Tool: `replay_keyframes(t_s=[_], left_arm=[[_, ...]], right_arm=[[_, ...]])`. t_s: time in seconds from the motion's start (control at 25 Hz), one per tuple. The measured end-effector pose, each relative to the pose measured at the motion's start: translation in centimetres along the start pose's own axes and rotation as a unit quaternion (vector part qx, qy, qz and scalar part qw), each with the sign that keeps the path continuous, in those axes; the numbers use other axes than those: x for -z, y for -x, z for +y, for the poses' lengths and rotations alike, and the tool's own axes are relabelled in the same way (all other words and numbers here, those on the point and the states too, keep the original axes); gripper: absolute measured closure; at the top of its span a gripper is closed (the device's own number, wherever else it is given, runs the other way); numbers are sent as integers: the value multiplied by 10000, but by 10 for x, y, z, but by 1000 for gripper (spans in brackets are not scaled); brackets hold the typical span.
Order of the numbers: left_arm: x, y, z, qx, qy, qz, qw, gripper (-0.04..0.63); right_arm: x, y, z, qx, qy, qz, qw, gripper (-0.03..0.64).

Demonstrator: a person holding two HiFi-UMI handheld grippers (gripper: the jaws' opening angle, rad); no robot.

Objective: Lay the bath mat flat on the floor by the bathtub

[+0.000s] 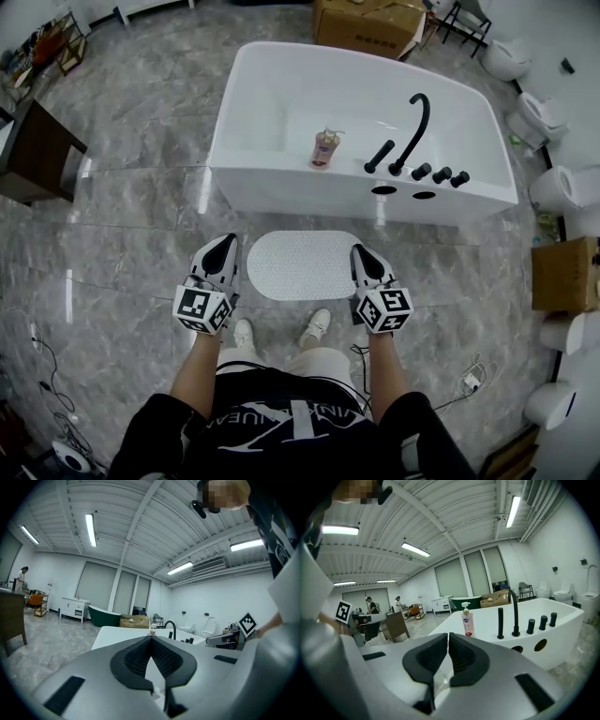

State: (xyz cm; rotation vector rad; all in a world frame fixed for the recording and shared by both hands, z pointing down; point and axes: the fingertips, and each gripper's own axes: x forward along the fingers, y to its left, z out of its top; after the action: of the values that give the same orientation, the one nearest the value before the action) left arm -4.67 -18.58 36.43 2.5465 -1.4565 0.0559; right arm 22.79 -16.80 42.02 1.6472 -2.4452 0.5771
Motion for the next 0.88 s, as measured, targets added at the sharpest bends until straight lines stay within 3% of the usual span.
replay_keyframes(t_s=[0.36, 0.88], left_arm=[[-34, 5, -10, 239, -154, -129, 9995, 581], [-64, 14, -11, 430, -349, -359, 9978, 581]], right_arm=[[-52, 17, 13, -73, 334, -249, 9991, 588], [-68, 40, 23, 95, 317, -484, 9983, 588]])
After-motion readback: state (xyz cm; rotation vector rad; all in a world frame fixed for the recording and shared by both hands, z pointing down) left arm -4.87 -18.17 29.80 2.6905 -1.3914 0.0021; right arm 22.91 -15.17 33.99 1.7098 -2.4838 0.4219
